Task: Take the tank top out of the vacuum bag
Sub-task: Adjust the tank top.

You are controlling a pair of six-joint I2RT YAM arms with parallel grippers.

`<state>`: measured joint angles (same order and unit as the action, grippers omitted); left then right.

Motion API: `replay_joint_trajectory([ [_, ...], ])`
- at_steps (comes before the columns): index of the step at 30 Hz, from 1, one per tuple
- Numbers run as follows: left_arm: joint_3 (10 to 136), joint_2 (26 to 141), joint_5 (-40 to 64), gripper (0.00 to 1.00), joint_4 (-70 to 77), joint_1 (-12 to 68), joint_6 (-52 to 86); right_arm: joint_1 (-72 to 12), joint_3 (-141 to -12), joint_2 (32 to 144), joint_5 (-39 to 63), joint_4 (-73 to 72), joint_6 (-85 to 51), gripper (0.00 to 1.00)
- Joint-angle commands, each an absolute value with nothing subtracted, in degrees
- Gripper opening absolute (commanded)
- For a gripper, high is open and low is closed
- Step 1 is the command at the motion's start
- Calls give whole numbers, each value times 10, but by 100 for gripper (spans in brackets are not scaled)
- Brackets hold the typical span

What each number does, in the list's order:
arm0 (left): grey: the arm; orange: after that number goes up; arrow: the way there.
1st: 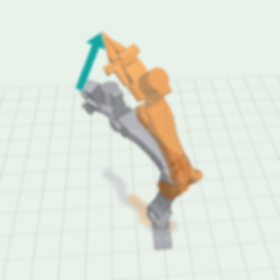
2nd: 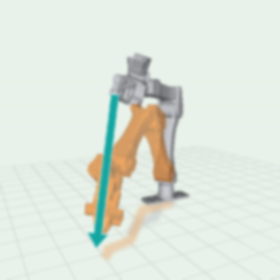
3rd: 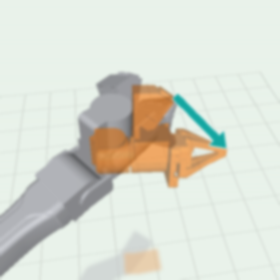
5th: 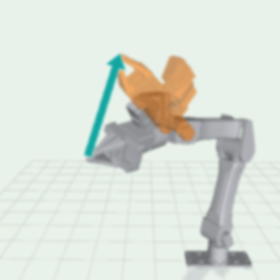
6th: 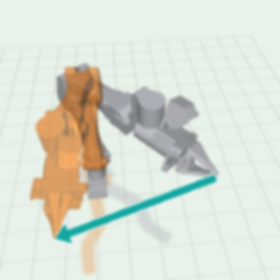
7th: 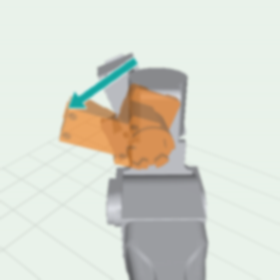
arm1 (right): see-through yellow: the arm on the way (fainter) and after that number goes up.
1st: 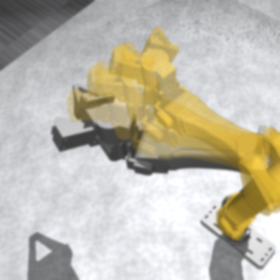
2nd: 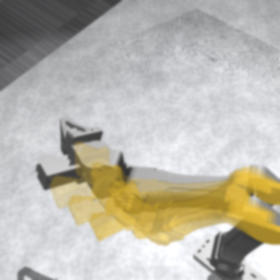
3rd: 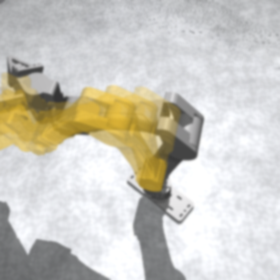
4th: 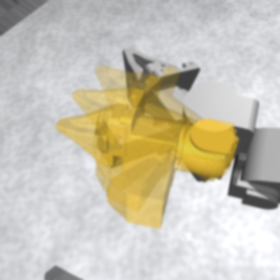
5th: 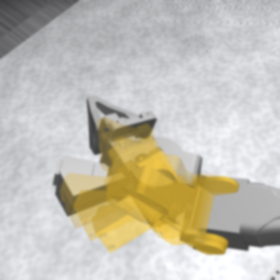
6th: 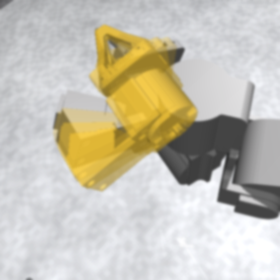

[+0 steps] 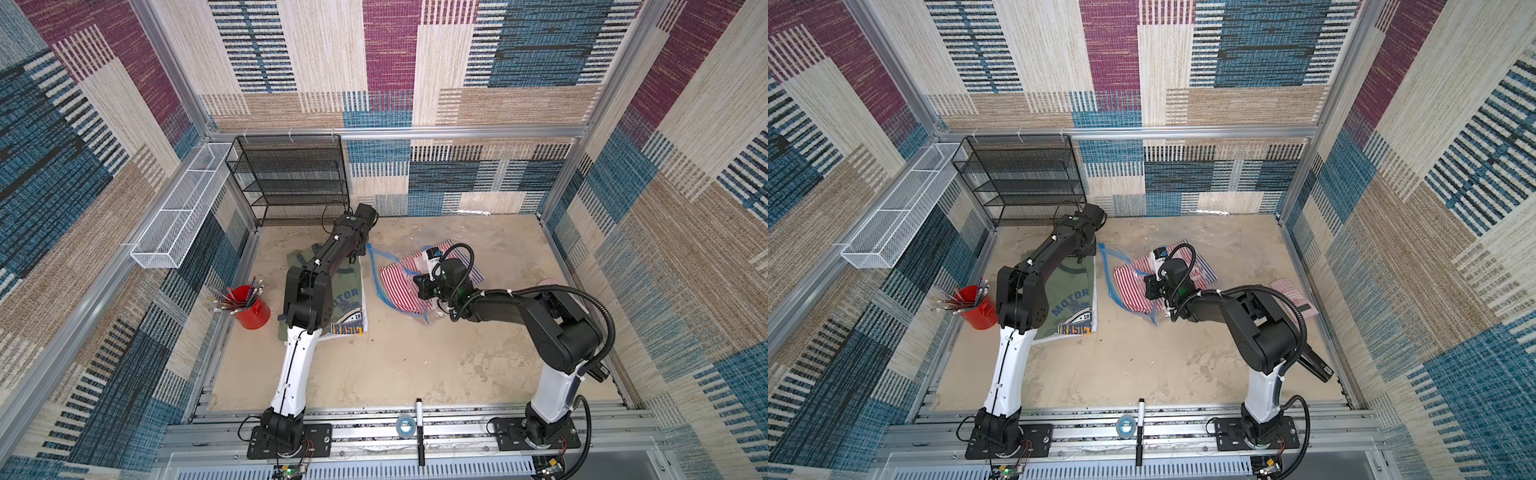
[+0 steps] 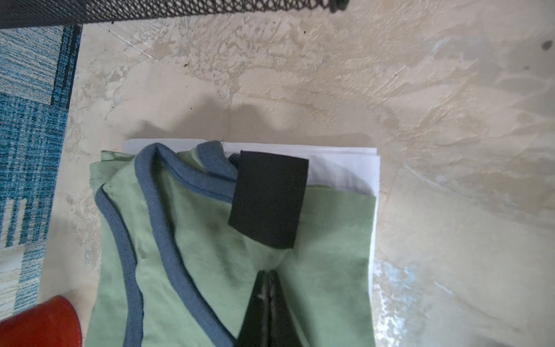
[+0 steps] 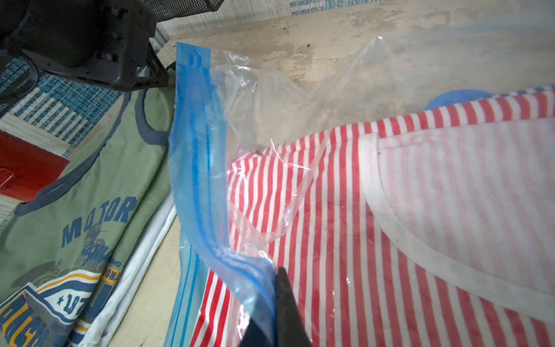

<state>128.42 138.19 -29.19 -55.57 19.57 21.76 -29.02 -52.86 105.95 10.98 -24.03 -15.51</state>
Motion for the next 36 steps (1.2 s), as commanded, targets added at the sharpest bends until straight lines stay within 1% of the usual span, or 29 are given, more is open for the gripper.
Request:
replay_joint_trajectory([
  [1,1250,1346,-276,0,-523,198,214,-290,-532,1059,115,-244,-155,0],
  [6,1136,1267,-258,0,-410,199,208,-291,-533,1060,115,-241,-154,0],
  [10,1096,1244,-224,0,-347,198,188,-291,-533,1060,116,-242,-154,0],
  [12,1095,1243,-200,0,-332,199,178,-291,-534,1061,115,-241,-154,0],
  [17,1090,1247,-200,0,-306,200,178,-291,-536,1064,113,-238,-153,0],
  [26,1144,1304,-175,0,-330,200,162,-291,-536,1062,116,-238,-153,0],
  [30,1142,1301,-131,0,-322,200,140,-290,-537,1062,116,-237,-153,0],
  [31,1137,1295,-129,1,-321,200,139,-291,-537,1062,116,-237,-153,0],
  [34,1104,1256,-130,30,-322,201,136,-290,-538,1063,116,-236,-153,0],
  [35,1081,1234,-138,34,-321,203,140,-291,-538,1063,117,-236,-153,0],
  [36,1052,1209,-156,35,-323,206,147,-290,-538,1064,117,-235,-153,0],
])
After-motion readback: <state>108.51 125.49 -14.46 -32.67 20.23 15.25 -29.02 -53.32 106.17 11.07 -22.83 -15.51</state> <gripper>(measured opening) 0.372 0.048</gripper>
